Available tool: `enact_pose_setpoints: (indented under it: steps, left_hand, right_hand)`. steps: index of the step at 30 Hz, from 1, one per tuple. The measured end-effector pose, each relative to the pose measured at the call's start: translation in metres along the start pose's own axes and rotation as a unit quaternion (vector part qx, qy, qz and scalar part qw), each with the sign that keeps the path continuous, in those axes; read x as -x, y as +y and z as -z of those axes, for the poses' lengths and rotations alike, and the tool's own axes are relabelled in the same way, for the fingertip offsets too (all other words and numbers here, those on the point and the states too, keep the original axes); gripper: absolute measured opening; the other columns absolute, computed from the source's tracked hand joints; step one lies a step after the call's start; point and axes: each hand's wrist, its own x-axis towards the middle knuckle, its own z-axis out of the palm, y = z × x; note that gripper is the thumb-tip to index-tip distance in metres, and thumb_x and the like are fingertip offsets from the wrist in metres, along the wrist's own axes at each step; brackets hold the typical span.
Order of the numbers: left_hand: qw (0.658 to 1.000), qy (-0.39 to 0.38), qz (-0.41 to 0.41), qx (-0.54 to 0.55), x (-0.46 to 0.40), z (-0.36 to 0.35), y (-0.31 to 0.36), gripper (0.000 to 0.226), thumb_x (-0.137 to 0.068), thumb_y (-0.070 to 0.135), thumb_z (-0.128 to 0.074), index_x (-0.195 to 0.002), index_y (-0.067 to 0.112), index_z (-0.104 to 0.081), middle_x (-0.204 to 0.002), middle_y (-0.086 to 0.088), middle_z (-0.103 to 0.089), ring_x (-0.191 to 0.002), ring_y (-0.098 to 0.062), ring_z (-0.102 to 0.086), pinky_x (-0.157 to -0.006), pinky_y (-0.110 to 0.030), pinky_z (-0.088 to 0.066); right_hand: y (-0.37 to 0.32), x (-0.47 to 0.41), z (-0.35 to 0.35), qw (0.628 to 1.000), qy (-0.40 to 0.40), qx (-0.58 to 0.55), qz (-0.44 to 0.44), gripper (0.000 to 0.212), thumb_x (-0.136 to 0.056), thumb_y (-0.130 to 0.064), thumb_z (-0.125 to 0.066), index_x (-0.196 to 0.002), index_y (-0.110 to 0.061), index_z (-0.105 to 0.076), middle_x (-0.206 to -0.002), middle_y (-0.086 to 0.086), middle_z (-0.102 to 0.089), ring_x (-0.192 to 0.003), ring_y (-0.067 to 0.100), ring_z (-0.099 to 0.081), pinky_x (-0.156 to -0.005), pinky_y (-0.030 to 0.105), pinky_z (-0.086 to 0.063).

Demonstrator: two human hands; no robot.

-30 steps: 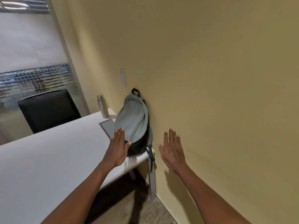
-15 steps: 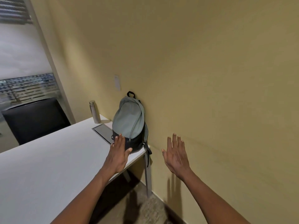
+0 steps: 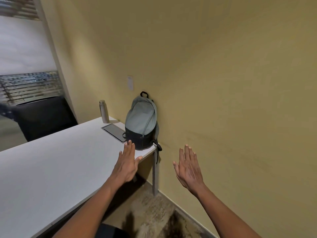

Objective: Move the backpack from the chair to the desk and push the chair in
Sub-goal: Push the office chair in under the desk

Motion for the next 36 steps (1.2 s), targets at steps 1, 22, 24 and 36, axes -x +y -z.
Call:
enact_pose_setpoints:
  steps: [1, 22, 24, 36]
  left_hand:
    - [1.0, 0.003, 0.003, -0.003, 0.006, 0.003, 0.0, 0.069, -0.103, 0.047, -0.026, -0.156, 0.019, 0.006, -0.164, -0.002, 0.017, -0.145, -0.013, 0.021, -0.119, -0.039, 0.004]
    - [0.998, 0.008, -0.006, -0.056, 0.121, 0.062, -0.018, 0.068, -0.103, 0.046, -0.026, -0.156, 0.014, 0.004, -0.163, -0.003, 0.017, -0.149, -0.017, 0.017, -0.12, -0.039, 0.003]
    - [0.999, 0.007, -0.004, -0.053, 0.139, 0.071, -0.029, 0.068, -0.103, 0.045, -0.026, -0.156, 0.014, 0.004, -0.163, -0.003, 0.017, -0.149, -0.017, 0.016, -0.12, -0.038, 0.004]
    - [0.998, -0.04, -0.047, -0.015, 0.296, 0.13, -0.11, 0.068, -0.103, 0.045, -0.026, -0.156, 0.014, 0.005, -0.163, -0.003, 0.017, -0.149, -0.016, 0.017, -0.119, -0.037, 0.006]
  right_hand:
    - [0.0, 0.004, 0.002, 1.0, 0.002, 0.001, 0.001, 0.068, -0.101, -0.046, -0.023, -0.154, -0.003, -0.026, -0.162, 0.024, -0.018, -0.151, 0.036, -0.018, -0.123, 0.045, -0.009]
    - [-0.047, 0.085, 0.031, 0.999, -0.024, -0.03, -0.005, 0.07, -0.102, -0.048, -0.019, -0.156, -0.003, -0.015, -0.164, 0.023, -0.011, -0.152, 0.034, -0.012, -0.124, 0.046, -0.008]
    - [-0.062, 0.1, 0.036, 0.999, -0.02, -0.033, -0.008, 0.07, -0.102, -0.048, -0.019, -0.156, -0.003, -0.015, -0.164, 0.023, -0.012, -0.152, 0.035, -0.014, -0.124, 0.046, -0.009]
    - [-0.184, 0.251, 0.075, 0.998, -0.014, -0.021, -0.065, 0.075, -0.1, -0.052, -0.014, -0.156, -0.002, -0.015, -0.164, 0.023, -0.012, -0.152, 0.034, -0.014, -0.121, 0.042, -0.004]
